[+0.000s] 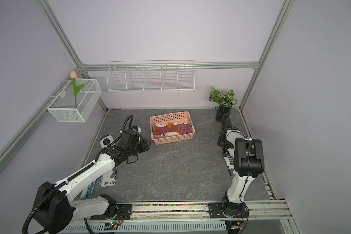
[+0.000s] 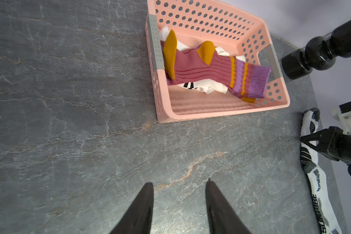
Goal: Place the socks together as a pair
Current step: Move the sock to the center of the board.
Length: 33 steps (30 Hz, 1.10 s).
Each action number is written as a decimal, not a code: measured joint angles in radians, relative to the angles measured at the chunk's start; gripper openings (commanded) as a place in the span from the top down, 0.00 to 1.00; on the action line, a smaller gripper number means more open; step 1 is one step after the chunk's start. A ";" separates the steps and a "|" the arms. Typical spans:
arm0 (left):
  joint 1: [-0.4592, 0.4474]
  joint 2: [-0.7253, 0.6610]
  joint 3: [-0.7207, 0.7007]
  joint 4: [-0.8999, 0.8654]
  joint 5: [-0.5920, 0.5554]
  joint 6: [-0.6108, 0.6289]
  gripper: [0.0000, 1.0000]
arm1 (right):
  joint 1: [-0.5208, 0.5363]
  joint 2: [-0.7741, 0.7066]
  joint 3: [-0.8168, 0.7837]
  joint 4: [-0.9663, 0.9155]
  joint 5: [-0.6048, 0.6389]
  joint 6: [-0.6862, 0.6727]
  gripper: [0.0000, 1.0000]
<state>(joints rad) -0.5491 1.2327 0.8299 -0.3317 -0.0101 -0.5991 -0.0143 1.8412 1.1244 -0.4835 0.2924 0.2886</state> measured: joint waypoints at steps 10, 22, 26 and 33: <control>0.000 -0.025 -0.040 0.012 0.000 -0.019 0.55 | 0.170 -0.262 -0.155 -0.048 -0.029 -0.001 0.93; 0.000 -0.077 -0.063 0.001 -0.053 -0.058 0.54 | 0.734 -0.436 -0.215 -0.047 -0.163 0.057 0.93; 0.000 -0.100 -0.063 -0.039 -0.116 -0.074 0.51 | 0.898 -0.387 -0.201 -0.009 -0.209 0.085 0.93; 0.024 -0.146 -0.063 -0.090 -0.208 -0.101 0.47 | 1.057 -0.257 -0.127 0.095 -0.254 0.119 0.52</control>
<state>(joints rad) -0.5251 1.0866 0.7666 -0.4217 -0.2176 -0.6998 1.0424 1.5841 0.9977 -0.3882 0.0387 0.4072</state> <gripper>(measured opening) 0.515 0.372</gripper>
